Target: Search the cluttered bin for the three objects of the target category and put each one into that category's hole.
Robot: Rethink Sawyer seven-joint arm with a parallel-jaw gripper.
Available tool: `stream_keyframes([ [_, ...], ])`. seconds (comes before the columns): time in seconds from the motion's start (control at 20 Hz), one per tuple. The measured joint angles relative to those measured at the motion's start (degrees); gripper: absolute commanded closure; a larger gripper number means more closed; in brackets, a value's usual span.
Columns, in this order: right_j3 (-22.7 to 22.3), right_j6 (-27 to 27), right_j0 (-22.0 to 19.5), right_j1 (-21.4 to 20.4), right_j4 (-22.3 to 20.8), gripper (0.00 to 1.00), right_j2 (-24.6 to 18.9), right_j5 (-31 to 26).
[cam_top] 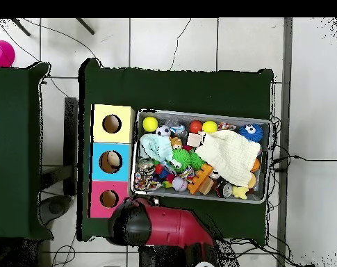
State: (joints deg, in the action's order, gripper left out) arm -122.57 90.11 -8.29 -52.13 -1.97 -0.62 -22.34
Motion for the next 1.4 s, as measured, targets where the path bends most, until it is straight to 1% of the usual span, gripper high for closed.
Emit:
stream_keyframes([
  [0.4,4.09,0.0,-3.08,5.81,-4.59,0.0,-1.53,0.21],
  [0.65,6.39,0.0,-4.31,9.59,-7.26,0.0,-1.88,1.16],
  [1.1,9.66,0.0,-5.81,16.43,-11.62,0.0,-2.09,6.41],
  [1.4,11.59,0.0,-6.64,19.1,-13.14,0.0,-2.76,7.21],
])
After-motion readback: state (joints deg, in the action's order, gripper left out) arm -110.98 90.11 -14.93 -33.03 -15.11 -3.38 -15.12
